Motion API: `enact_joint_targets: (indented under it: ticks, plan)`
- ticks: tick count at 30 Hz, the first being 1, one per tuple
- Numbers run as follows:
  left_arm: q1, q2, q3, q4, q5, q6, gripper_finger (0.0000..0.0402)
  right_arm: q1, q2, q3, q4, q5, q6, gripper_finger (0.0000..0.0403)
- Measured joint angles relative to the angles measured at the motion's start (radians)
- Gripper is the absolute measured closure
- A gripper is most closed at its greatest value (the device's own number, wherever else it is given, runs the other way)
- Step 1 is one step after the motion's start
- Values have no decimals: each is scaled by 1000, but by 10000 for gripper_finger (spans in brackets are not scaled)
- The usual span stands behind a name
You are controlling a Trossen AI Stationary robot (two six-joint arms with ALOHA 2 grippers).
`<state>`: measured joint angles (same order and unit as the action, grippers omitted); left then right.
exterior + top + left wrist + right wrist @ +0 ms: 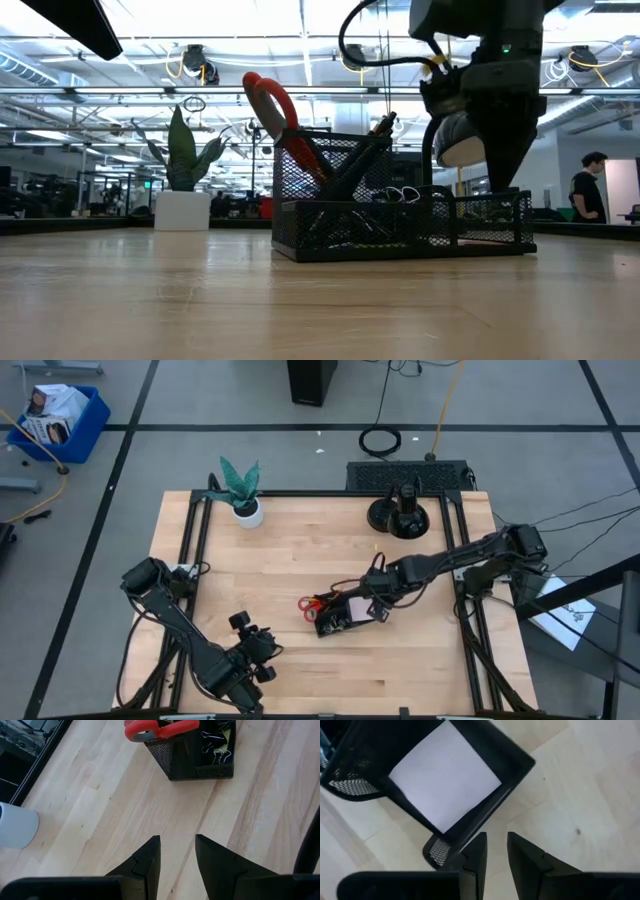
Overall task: Pick and place office supplies into organizer
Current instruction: Adjust the black desk organizer on the table
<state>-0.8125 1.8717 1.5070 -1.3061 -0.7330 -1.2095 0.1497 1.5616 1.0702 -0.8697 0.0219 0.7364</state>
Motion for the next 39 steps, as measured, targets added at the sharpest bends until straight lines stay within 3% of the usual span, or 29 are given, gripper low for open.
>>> enact_joint_targets:
  ticks: [39]
  plan:
    - [-2,0,0,1,0,-1,275,-15,-3,0,-87,-53,-67,331]
